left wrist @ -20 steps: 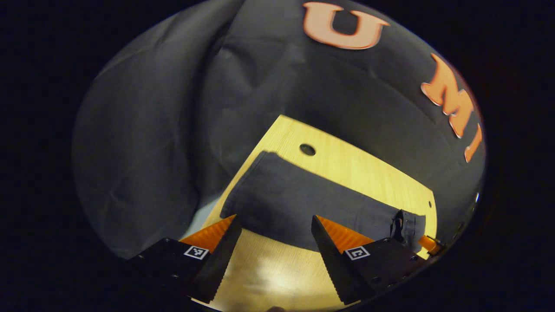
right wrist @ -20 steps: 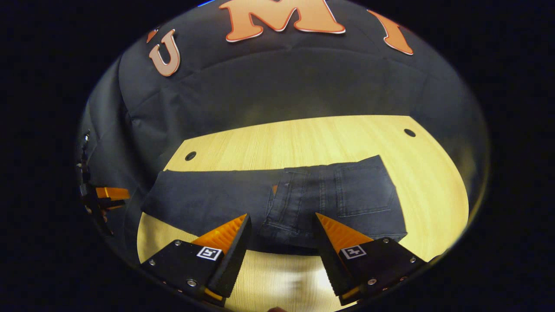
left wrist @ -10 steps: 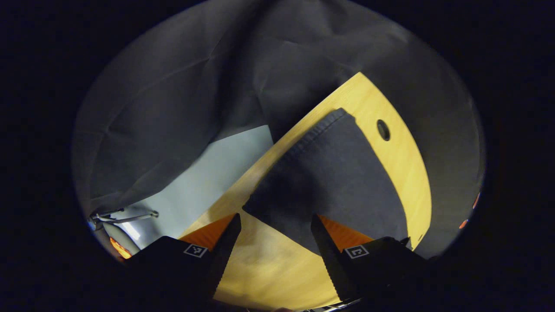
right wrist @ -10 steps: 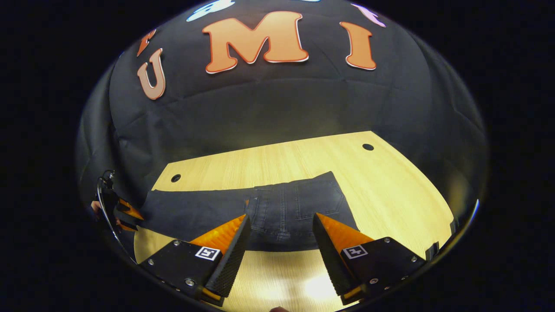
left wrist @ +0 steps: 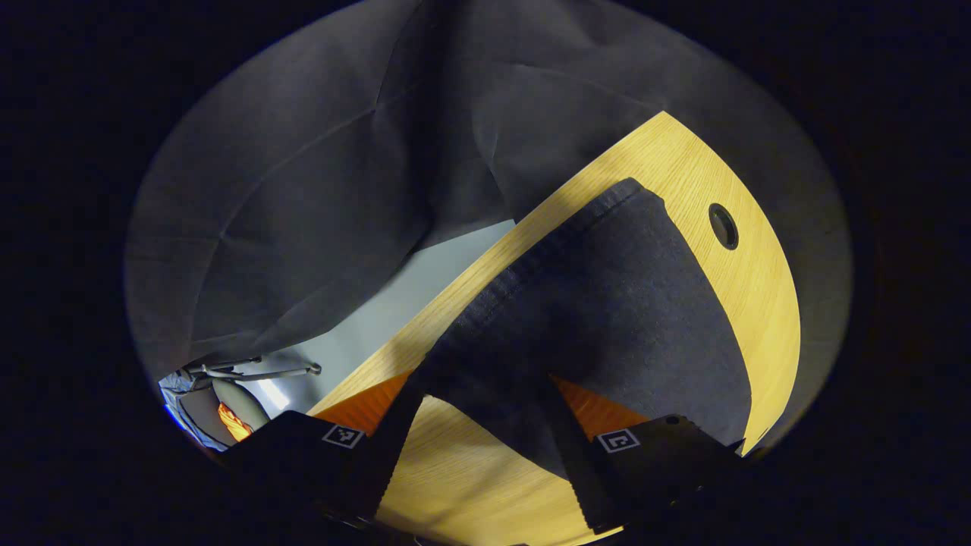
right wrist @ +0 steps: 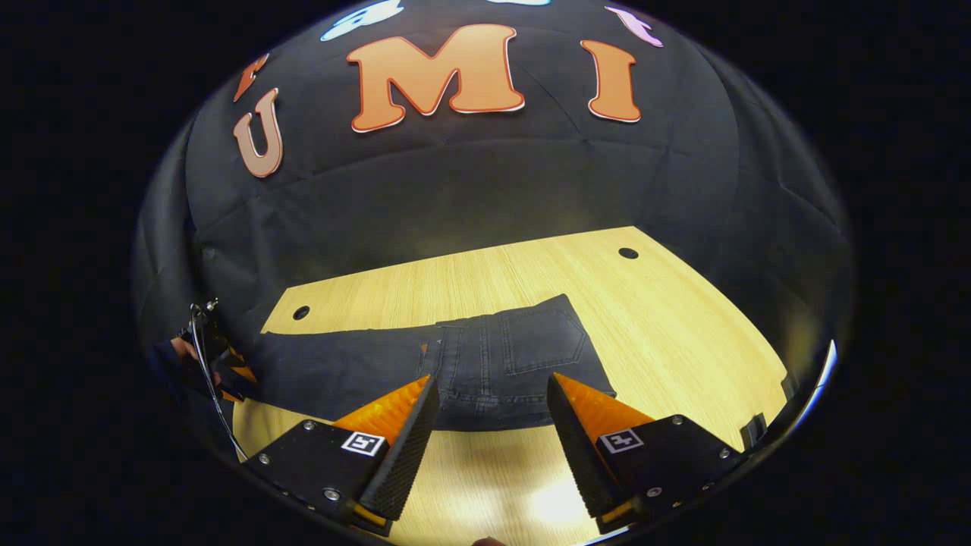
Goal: Grasp the waist and the cuffs of the jeans and fold them to make the two legs overlap; first hold the waist and fold one-third of the jeans toward the cuffs, then hold the cuffs and fold the remaining one-third in the same direction to finish folding.
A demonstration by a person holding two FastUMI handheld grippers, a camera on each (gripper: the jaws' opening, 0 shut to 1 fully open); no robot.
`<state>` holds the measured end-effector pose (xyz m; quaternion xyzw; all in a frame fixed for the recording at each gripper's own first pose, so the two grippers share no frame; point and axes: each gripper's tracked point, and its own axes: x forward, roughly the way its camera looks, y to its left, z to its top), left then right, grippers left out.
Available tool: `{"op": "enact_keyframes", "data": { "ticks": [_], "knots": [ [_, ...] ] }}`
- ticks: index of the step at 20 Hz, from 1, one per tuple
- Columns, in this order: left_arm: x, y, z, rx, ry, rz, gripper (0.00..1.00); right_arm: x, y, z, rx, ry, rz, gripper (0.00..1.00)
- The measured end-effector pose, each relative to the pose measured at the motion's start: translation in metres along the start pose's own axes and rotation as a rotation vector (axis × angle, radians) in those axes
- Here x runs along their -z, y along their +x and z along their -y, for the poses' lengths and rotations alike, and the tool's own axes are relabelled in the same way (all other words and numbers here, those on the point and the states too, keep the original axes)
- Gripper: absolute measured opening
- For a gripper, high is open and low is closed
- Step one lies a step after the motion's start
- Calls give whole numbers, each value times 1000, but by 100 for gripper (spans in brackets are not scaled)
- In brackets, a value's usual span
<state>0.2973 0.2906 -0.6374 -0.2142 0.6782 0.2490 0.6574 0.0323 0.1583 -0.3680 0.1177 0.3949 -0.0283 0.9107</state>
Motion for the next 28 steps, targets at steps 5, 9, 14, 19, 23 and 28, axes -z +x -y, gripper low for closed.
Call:
{"op": "enact_keyframes", "data": {
  "ticks": [5,9,14,19,23,28],
  "knots": [
    [-16,1,18,121,77,183,19,4,3,-11,-32,-13,-15,87],
    [-20,0,25,173,161,299,4,-3,-3,-2,-22,-30,-1,87],
    [-26,-39,25,301,129,392,4,-13,4,11,-49,-11,2,88],
    [-33,-69,20,362,148,500,4,-33,8,14,-95,-55,29,88],
    [-43,-100,16,403,188,574,4,-42,12,20,-126,-51,40,88],
    [-51,-119,15,471,224,643,3,-48,21,37,-147,-80,38,89]
  ]
}}
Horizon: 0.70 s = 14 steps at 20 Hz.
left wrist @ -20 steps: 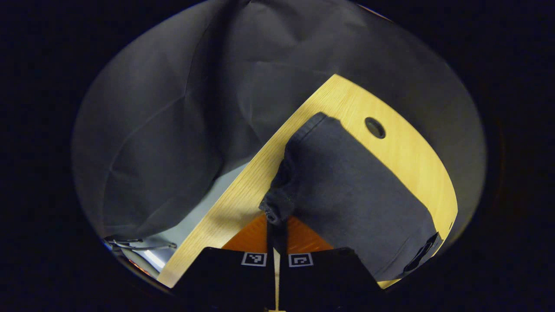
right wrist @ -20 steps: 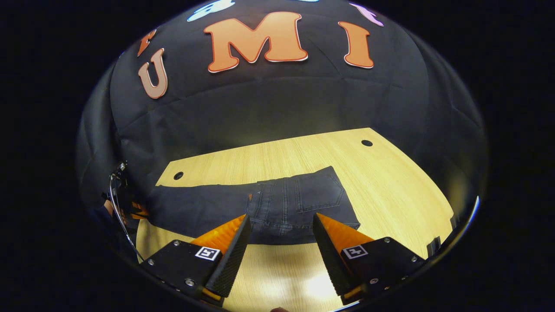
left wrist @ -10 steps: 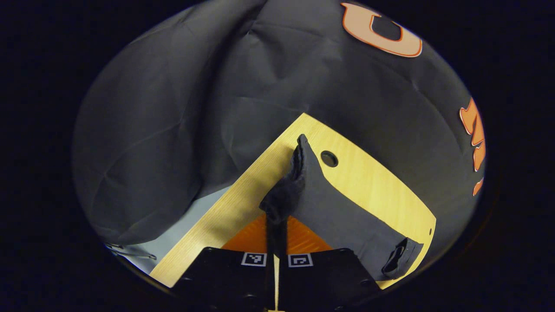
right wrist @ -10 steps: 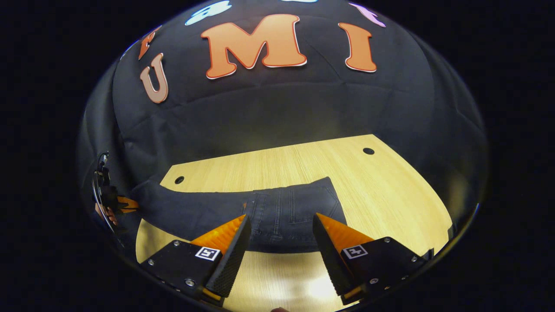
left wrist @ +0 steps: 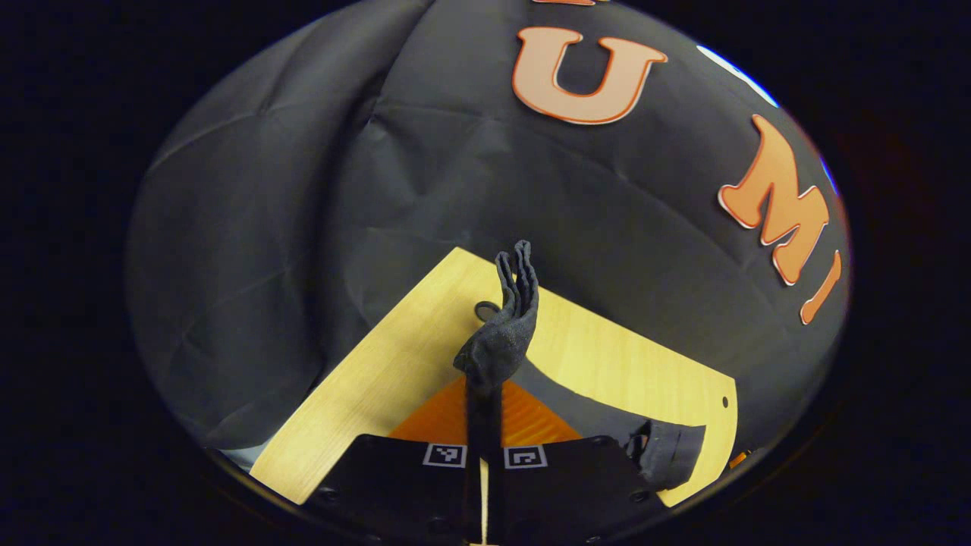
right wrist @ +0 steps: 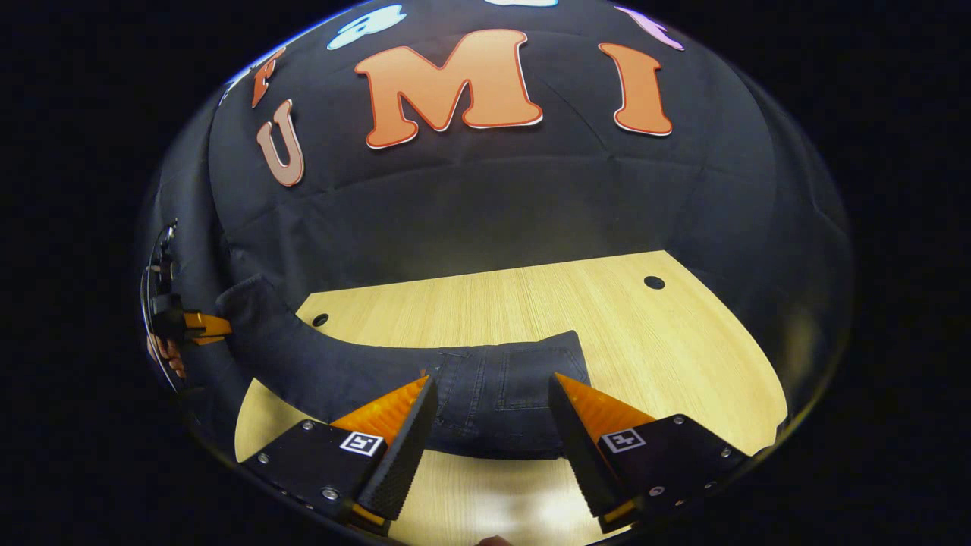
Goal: Grasp the waist and the cuffs of the jeans and fold them to make the two legs overlap; first hold the waist and fold one-third of the jeans toward the cuffs, then hold the cuffs and fold the remaining one-third in the same direction to finish folding.
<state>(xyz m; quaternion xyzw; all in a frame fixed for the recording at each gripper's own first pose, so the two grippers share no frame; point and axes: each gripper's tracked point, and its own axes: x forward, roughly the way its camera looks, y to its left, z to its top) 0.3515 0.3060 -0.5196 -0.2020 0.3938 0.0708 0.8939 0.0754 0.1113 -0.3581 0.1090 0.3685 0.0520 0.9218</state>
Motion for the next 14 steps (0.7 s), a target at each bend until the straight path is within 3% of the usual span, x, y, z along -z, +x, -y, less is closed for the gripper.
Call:
{"op": "enact_keyframes", "data": {
  "ticks": [9,14],
  "knots": [
    [-39,-24,2,103,24,25,4,-3,14,36,-42,-16,-15,93],
    [-25,-33,49,154,46,3,3,-10,22,58,-55,-10,-11,93]
  ]
}}
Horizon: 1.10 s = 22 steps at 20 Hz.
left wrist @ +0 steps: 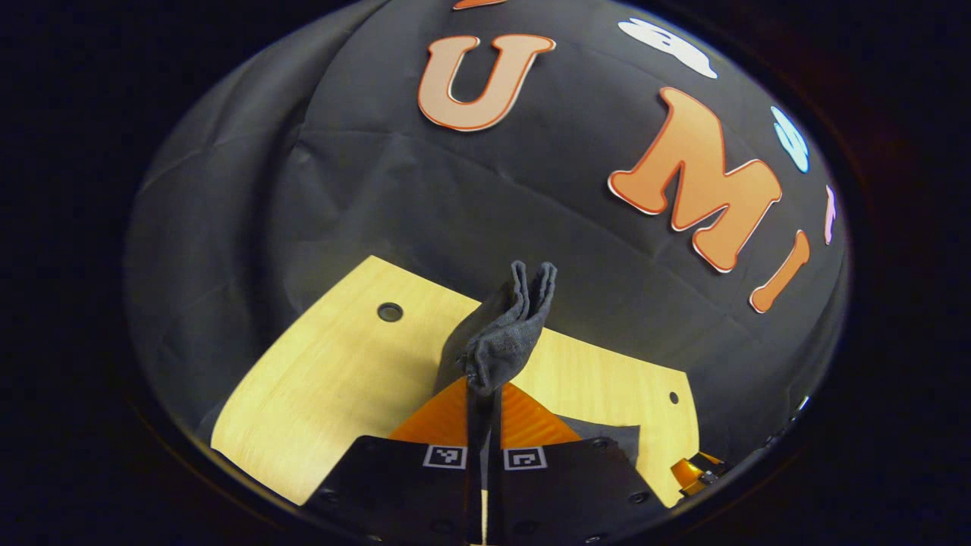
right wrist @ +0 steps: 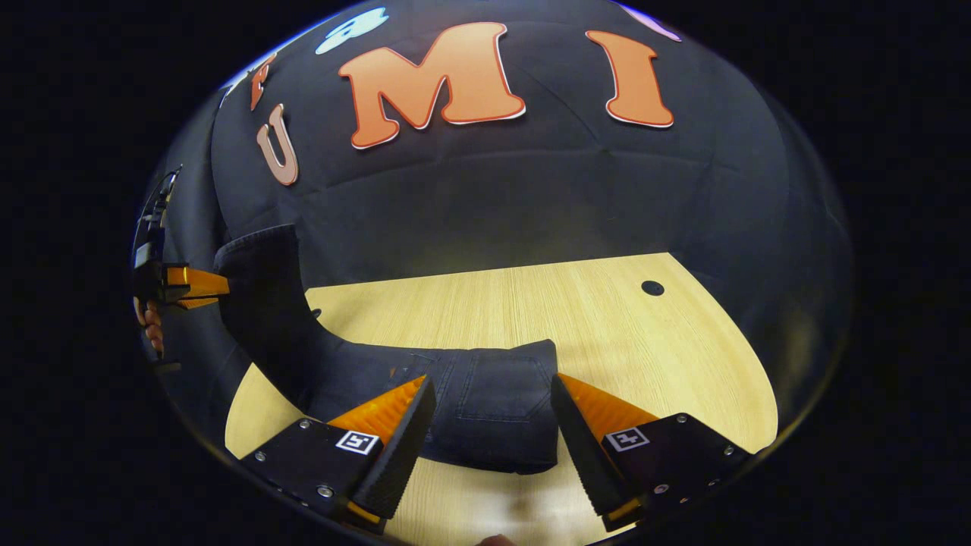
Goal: Grasp the waist and the cuffs of the jeans and fold them to make the two legs overlap; first hold the waist and fold one-third of the jeans toward the cuffs, then hold the cuffs and fold the remaining one-third in the same direction to finish folding.
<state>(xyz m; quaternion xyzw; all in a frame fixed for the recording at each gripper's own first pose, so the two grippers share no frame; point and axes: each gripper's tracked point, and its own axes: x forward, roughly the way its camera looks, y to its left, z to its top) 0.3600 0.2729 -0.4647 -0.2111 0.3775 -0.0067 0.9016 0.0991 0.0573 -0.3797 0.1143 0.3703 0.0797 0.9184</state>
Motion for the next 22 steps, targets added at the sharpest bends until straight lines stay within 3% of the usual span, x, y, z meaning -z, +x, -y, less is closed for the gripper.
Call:
{"op": "enact_keyframes", "data": {
  "ticks": [11,22],
  "knots": [
    [44,21,122,46,146,-72,3,-14,0,48,-4,20,38,93],
    [95,51,226,127,275,-177,3,-11,0,95,39,67,43,94]
  ]
}}
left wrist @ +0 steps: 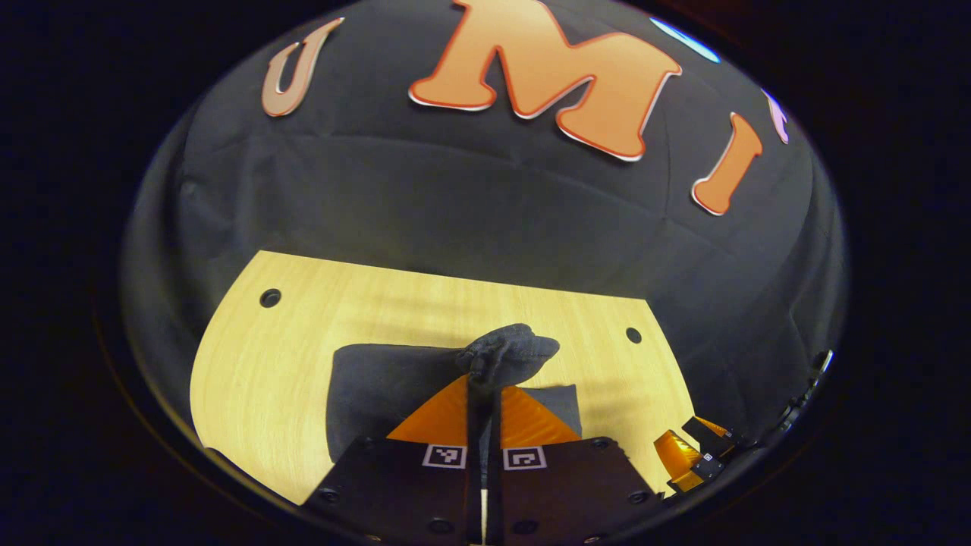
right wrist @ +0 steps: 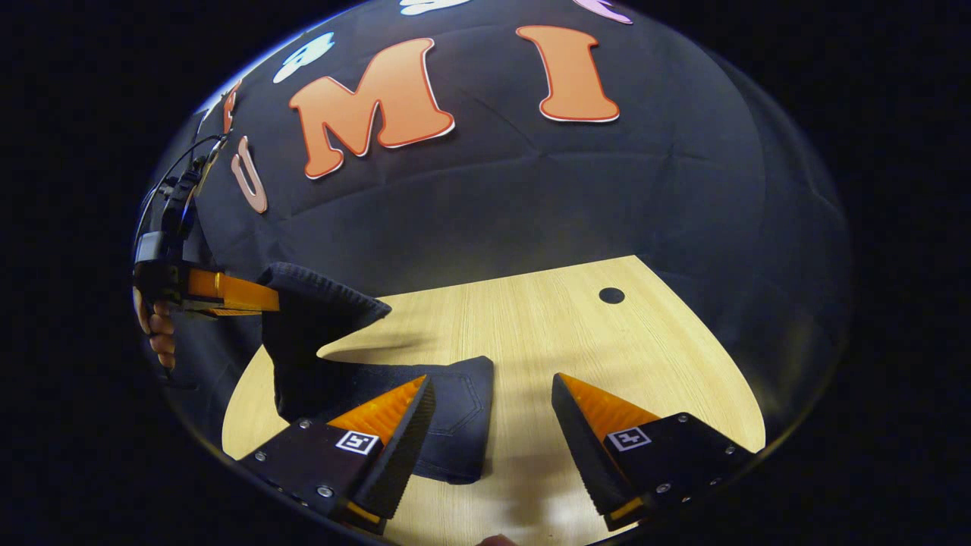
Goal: Grasp the waist and the cuffs of the jeans and fold them to make the two legs overlap; first hold the waist and fold one-third of the jeans toward the cuffs, then hold the cuffs and fold the remaining one-third in the same direction to finish folding.
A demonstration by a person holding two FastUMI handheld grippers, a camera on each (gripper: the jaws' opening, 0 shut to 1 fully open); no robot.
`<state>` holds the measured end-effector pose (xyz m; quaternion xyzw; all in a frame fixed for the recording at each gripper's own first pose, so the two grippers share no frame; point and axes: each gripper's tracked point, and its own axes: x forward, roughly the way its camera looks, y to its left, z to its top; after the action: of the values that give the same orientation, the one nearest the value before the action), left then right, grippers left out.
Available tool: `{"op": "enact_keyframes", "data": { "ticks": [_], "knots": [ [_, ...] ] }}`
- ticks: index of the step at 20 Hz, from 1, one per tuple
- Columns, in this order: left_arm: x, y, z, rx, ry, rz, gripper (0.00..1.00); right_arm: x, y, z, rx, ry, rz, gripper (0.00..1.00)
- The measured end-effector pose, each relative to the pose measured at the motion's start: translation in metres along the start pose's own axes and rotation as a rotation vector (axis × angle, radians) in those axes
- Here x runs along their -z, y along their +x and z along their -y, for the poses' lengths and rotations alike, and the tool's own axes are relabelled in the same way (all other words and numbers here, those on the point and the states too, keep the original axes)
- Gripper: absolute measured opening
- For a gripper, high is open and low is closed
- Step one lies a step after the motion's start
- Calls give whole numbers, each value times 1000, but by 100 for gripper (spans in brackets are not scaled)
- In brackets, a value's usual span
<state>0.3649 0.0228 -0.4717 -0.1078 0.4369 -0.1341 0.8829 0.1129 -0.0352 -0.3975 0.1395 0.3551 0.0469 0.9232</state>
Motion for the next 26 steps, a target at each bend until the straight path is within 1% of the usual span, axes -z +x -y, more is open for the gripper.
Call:
{"op": "enact_keyframes", "data": {
  "ticks": [3,6,9,11,12,13,15,17,18,19,20,21,22,24,26],
  "knots": [
    [8,12,29,24,34,-22,3,2,-1,5,5,1,-5,94],
    [17,28,45,25,80,-49,3,3,-3,10,15,-7,-10,95],
    [33,39,57,36,80,-88,4,3,-6,15,25,-11,-10,94],
    [53,46,65,47,88,-120,4,6,-6,20,33,-10,-16,94],
    [71,50,71,57,109,-157,4,7,-5,20,32,-6,-18,94],
    [95,52,74,68,150,-218,3,7,-6,21,36,-1,-24,95],
    [131,49,80,66,256,-291,5,9,-4,19,32,2,-27,95],
    [154,43,87,92,320,-341,10,9,-5,18,30,-1,-28,95],
    [166,40,84,95,348,-366,19,9,-4,17,29,1,-28,94],
    [170,33,87,110,359,-380,21,8,-5,13,23,4,-25,94],
    [175,35,91,139,350,-385,30,5,-4,11,23,3,-20,95],
    [171,30,93,167,336,-367,31,3,-4,8,22,-6,-12,94],
    [161,21,96,190,331,-337,25,-1,-4,4,21,-16,-2,95],
    [138,12,96,199,353,-258,61,-7,-10,-1,14,-33,20,95],
    [110,-5,90,183,365,-154,97,-17,-16,-8,5,-55,51,95]
  ]
}}
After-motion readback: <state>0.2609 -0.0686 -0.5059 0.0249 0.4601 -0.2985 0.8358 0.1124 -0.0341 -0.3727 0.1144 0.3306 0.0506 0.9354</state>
